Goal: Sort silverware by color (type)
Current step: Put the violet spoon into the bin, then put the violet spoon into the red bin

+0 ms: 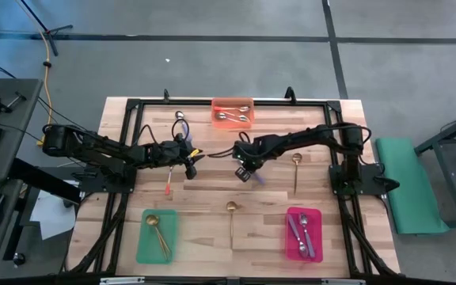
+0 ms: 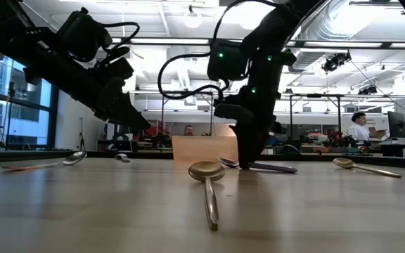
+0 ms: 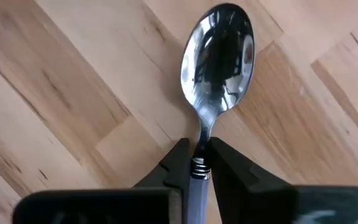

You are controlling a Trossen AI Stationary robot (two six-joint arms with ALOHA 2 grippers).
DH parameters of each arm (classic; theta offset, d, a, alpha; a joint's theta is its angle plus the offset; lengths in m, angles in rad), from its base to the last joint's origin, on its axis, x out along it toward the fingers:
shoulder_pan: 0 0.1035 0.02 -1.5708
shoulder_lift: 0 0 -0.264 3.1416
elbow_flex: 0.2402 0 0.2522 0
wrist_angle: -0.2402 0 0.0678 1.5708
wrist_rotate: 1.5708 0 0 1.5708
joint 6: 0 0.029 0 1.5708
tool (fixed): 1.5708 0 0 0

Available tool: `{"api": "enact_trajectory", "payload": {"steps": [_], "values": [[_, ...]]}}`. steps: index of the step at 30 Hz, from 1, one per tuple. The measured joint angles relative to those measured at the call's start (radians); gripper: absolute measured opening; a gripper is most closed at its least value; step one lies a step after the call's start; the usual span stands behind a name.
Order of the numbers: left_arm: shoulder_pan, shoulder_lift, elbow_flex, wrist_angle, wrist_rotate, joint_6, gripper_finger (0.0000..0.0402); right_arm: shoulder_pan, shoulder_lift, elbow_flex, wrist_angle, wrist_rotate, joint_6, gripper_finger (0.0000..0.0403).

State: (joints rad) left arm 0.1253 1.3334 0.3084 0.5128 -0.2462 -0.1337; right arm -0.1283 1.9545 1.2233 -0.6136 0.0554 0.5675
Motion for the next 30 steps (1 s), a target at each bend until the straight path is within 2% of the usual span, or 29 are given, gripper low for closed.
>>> {"api": "enact_trajectory", "payload": {"steps": [8, 12, 21, 30], "values": [[0.000, 0.000, 0.000, 0.000, 0.000, 0.000, 0.0084, -0.008, -0.002, 0.012, -0.024, 0.001, -0.163, 0.0026], [0.000, 0.000, 0.000, 0.000, 0.000, 0.000, 0.0084, -0.010, 0.006, 0.086, -0.140, 0.021, -0.162, 0.0025], [-0.003, 0.000, 0.000, -0.004, 0.000, 0.004, 0.0085, 0.004, 0.002, 0.253, -0.267, 0.014, -0.141, 0.0008], [-0.003, 0.000, 0.000, -0.012, 0.000, 0.013, 0.0085, 0.049, 0.002, 0.257, -0.250, -0.014, -0.105, 0.0001]]}}
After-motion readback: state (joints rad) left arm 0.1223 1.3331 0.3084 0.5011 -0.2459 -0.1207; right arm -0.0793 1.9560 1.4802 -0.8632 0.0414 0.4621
